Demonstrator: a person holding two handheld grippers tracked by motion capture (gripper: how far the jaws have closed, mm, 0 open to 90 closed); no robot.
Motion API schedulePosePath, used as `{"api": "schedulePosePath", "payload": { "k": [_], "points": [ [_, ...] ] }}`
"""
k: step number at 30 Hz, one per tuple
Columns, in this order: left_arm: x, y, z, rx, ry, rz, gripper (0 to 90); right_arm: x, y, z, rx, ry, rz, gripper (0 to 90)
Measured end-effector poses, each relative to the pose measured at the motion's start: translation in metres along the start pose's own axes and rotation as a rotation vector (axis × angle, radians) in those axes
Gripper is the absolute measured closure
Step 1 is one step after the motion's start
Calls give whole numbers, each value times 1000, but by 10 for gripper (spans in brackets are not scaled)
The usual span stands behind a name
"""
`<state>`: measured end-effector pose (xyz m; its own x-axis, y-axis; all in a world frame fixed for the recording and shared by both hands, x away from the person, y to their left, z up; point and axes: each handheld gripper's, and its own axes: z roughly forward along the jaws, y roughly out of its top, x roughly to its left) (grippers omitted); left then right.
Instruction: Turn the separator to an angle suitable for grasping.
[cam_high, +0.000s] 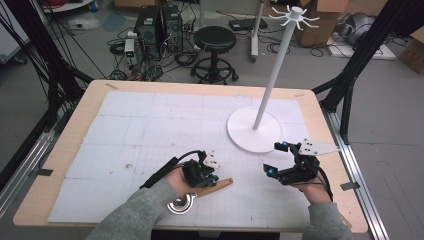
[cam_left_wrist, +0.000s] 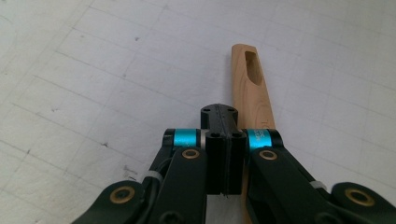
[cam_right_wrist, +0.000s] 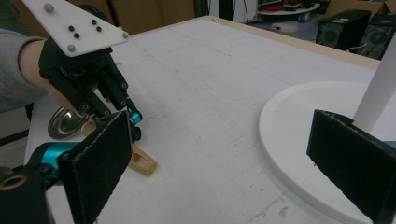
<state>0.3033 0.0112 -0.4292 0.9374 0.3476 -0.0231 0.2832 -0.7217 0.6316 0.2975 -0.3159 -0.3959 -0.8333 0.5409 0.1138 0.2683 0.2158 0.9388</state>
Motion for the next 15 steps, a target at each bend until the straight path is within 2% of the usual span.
{"api": "schedulePosePath", "payload": {
  "k": [8,11,15],
  "points": [
    [1,2,5,-25,3,0,895,0,0,1,6,0,-3,60],
    [-2,5,7,-31,11,9,896,0,0,1,6,-1,-5,61],
    [-6,8,11,-34,-1,14,895,0,0,1,11,1,-1,61]
  ]
}}
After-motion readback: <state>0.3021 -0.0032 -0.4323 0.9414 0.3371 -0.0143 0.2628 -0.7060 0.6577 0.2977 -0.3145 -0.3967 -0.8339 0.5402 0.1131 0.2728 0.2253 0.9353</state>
